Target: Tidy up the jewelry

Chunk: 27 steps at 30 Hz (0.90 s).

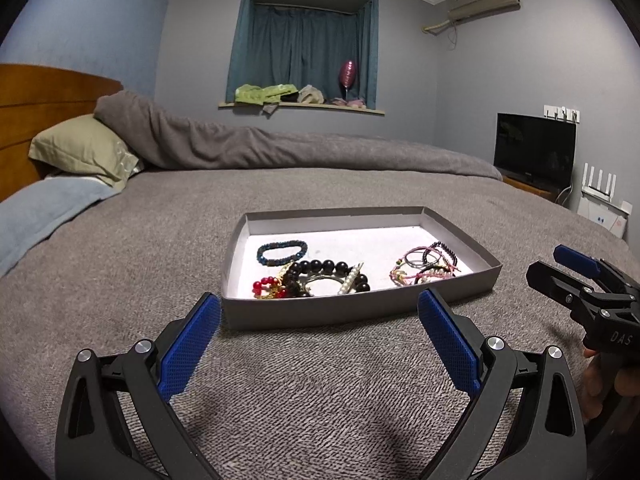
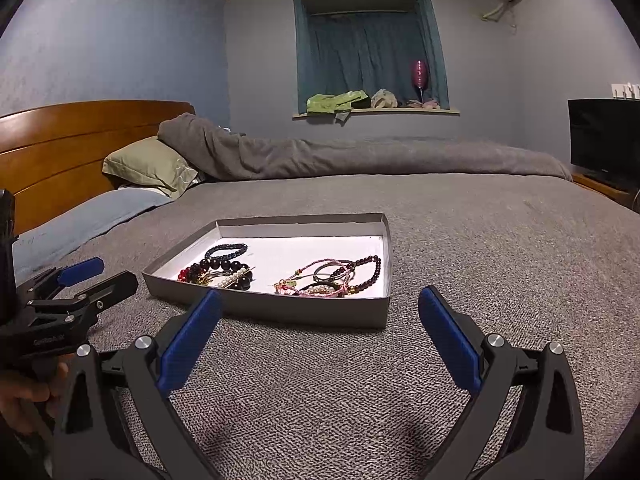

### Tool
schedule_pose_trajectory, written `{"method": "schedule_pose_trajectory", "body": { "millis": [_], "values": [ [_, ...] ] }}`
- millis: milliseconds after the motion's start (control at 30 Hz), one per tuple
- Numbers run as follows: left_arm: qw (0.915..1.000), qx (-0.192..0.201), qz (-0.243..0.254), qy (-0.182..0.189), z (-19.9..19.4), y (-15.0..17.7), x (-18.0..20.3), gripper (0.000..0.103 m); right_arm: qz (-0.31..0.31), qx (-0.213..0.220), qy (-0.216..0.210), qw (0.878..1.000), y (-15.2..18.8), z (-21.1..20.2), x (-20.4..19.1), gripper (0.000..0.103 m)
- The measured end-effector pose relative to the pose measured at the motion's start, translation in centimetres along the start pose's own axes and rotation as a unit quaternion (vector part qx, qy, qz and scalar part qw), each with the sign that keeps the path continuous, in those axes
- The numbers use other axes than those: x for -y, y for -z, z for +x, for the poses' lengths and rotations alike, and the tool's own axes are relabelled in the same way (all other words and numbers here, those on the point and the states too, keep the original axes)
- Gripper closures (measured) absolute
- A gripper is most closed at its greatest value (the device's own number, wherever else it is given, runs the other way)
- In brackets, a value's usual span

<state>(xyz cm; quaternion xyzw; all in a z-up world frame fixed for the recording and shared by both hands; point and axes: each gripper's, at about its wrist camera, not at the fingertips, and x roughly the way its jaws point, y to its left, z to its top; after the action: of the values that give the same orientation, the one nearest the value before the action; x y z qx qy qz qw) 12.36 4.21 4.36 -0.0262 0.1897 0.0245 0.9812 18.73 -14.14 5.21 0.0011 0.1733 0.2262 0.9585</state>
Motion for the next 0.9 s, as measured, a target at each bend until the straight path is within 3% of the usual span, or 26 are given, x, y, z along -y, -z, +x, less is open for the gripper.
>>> {"method": "schedule_pose_trajectory", "body": {
  "millis": [900],
  "values": [
    [1.0,-0.002,0.006,-0.004,0.01,0.02,0.04,0.005,-0.004,-0.001,0.0,1.0,0.08,-0.06,-0.28,0.005]
  ]
}}
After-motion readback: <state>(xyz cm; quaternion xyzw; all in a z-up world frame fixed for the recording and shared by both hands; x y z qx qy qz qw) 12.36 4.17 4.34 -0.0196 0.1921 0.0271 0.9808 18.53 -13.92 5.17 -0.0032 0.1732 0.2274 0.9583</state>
